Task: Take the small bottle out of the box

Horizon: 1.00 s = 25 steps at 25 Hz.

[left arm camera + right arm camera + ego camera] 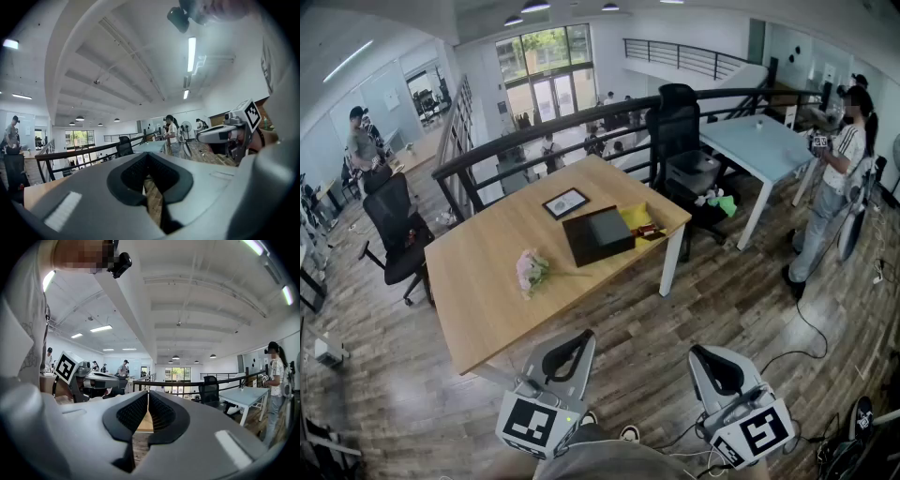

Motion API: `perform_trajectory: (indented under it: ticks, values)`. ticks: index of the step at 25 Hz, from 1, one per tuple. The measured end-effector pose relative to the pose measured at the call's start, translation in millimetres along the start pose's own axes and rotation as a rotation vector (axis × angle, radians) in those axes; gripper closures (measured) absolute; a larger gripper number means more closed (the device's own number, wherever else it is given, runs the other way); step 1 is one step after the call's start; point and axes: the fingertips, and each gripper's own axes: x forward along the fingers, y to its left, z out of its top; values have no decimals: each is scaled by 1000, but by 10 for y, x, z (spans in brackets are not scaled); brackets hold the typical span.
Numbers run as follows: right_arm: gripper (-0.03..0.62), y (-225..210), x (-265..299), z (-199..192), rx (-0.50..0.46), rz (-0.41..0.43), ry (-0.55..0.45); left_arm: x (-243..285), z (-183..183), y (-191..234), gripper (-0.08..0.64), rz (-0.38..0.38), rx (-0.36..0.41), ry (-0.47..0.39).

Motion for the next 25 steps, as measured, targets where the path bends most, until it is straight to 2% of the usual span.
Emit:
perform_trajectory:
  ticks: [5,18,22,24,25]
  values:
    - [577,-24,18,69,50,6,-57,7,-37,13,558,7,2,10]
    - [575,-4,-4,28,48,18,-60,-63,-22,-4,558,22,4,1]
    - [574,1,-17,78,77,7,-111,-93,-14,-9,558,24,2,0]
    - [548,16,-6,100,84,18,-128,-94,-22,6,558,27,-1,1]
    - [503,31,5,95,83,28,-127,-94,-34,12,558,29,-4,3]
